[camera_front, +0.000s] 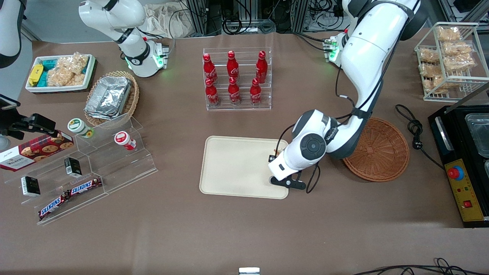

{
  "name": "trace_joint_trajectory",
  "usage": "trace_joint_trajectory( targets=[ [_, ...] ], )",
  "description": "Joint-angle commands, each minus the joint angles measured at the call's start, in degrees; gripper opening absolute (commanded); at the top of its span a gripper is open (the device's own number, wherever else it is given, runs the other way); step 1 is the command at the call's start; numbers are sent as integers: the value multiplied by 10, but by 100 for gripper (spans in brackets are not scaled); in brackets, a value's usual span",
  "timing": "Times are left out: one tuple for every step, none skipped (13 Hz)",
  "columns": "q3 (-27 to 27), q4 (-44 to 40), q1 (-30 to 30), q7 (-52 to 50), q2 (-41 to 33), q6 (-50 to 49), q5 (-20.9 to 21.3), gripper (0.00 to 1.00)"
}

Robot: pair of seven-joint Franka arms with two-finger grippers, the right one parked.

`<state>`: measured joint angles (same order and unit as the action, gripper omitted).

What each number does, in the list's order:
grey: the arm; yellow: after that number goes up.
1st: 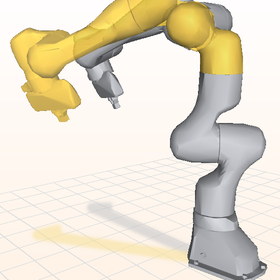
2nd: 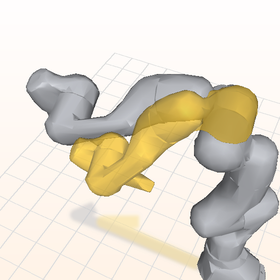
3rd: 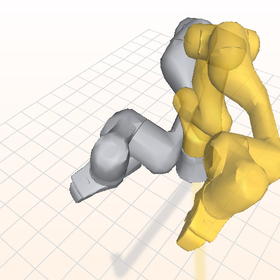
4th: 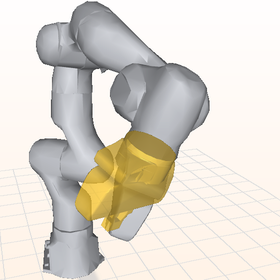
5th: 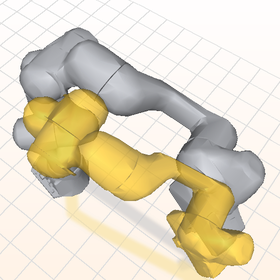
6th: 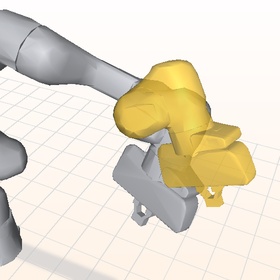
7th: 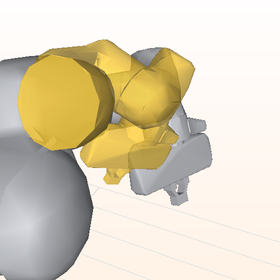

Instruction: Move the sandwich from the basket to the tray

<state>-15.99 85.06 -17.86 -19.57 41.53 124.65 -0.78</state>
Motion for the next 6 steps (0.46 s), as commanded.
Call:
trace_joint_trajectory(
  targets=[
    [5,-9,-9,-25,7,1,10,29],
    [5,-9,-9,-39,7,1,10,60],
    [5,-10,-9,-45,6,0,10,92],
    [5,-11,-9,-46,3,-1,9,95],
    [5,-12,-9,-46,-1,-6,6,98],
    [5,-13,-8,-46,-10,-12,3,98]
  ],
)
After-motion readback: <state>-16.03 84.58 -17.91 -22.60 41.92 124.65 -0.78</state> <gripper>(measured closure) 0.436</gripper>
